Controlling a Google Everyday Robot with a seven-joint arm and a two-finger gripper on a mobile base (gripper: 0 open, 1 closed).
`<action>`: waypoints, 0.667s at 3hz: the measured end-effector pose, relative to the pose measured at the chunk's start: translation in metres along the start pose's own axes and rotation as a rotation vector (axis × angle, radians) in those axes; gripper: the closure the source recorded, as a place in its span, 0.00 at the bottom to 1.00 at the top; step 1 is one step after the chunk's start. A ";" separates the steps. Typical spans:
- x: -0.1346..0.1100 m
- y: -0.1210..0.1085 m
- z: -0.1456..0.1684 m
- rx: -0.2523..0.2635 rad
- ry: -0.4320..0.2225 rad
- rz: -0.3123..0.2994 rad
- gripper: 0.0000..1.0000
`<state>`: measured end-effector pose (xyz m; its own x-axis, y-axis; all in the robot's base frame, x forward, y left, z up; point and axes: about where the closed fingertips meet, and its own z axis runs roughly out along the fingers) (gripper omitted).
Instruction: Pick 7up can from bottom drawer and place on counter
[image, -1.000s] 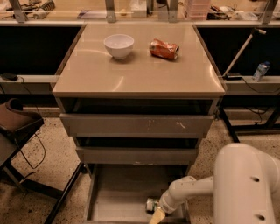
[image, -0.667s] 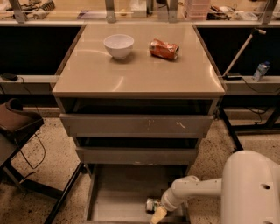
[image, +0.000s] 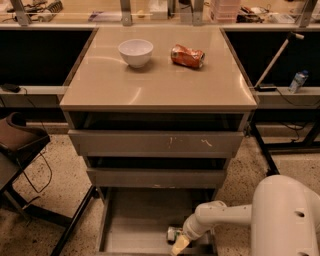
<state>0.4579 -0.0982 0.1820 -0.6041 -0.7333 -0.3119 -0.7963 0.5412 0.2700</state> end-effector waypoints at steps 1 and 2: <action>-0.013 -0.003 0.012 0.003 -0.062 -0.042 0.00; -0.014 -0.002 0.013 0.002 -0.063 -0.049 0.00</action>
Offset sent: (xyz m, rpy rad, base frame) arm 0.0085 0.0118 -0.0073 0.0433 -0.0464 0.0183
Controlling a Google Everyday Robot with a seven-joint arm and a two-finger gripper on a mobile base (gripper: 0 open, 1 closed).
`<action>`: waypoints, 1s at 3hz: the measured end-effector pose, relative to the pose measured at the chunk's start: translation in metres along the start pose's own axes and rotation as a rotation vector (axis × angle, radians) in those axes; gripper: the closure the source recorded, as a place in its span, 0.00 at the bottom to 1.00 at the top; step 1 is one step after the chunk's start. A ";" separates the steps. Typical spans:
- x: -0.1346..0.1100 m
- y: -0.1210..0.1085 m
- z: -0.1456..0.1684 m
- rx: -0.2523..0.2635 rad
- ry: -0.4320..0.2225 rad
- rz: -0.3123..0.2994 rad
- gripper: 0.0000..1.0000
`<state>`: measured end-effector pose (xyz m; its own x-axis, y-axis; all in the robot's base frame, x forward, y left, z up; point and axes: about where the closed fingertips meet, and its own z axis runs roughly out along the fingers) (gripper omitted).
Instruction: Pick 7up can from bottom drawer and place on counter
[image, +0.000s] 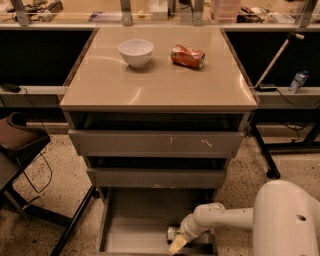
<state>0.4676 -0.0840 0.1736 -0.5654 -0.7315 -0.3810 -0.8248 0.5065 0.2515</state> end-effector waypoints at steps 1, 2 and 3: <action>-0.020 -0.019 0.016 -0.005 0.032 -0.016 0.00; -0.023 -0.023 0.015 0.000 0.029 -0.016 0.00; -0.002 -0.009 0.027 0.010 0.051 -0.001 0.00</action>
Offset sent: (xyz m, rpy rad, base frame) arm 0.0667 0.0232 -0.0151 -0.0454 -0.0134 0.0576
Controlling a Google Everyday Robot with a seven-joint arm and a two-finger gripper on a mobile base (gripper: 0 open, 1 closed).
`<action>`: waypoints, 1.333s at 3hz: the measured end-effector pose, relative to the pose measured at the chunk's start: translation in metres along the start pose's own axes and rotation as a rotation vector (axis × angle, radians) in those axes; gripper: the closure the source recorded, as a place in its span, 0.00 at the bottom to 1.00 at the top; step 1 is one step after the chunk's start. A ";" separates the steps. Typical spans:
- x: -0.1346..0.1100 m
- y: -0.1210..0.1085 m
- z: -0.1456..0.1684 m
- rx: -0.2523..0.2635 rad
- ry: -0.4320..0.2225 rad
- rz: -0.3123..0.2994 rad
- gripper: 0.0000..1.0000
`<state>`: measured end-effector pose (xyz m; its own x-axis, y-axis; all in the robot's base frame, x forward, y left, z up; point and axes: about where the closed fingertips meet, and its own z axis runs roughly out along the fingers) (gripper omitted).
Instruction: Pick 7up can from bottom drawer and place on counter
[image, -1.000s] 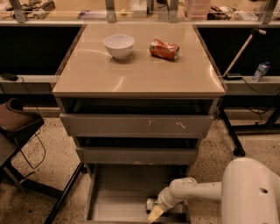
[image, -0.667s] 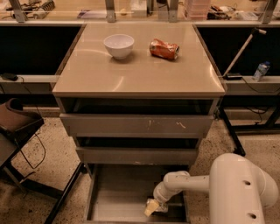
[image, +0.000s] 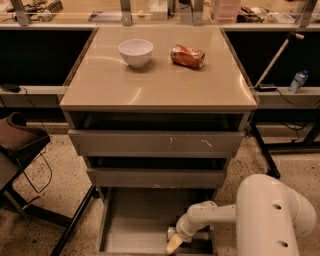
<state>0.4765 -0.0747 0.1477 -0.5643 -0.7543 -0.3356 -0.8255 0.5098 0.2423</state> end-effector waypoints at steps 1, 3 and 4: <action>0.022 0.010 0.018 -0.001 0.022 0.037 0.00; 0.001 0.006 0.006 0.027 0.015 0.002 0.00; 0.000 0.005 0.005 0.029 0.014 0.002 0.00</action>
Offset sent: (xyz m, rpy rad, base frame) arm -0.0301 -0.0068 -0.0863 -0.0461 0.0887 -0.1180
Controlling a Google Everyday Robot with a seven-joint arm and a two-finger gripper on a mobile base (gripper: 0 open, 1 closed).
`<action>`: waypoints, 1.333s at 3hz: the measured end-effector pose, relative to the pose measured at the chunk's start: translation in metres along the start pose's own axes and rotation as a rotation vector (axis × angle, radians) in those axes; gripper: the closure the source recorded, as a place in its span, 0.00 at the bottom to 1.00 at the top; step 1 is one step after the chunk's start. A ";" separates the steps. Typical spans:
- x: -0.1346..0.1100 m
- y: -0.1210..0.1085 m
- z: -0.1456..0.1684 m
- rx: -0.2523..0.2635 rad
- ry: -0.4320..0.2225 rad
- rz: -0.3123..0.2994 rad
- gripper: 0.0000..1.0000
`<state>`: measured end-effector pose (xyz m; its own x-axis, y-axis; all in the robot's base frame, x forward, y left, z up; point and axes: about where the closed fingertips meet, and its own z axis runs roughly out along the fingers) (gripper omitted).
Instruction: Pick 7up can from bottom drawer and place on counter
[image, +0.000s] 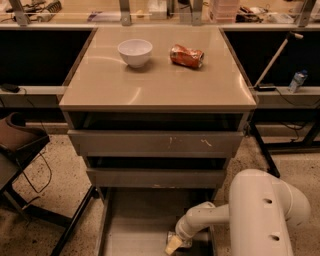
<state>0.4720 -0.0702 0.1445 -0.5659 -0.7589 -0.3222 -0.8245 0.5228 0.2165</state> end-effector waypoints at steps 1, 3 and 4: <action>0.009 0.000 0.003 0.024 0.006 0.010 0.00; 0.075 -0.039 0.032 0.122 -0.011 0.163 0.00; 0.074 -0.039 0.029 0.122 -0.011 0.163 0.00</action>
Offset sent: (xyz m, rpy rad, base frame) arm -0.0444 -0.0670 -0.0865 -0.0985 -0.0425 -0.2230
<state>0.4621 -0.1351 0.0855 -0.6910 -0.6566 -0.3023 -0.7151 0.6820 0.1532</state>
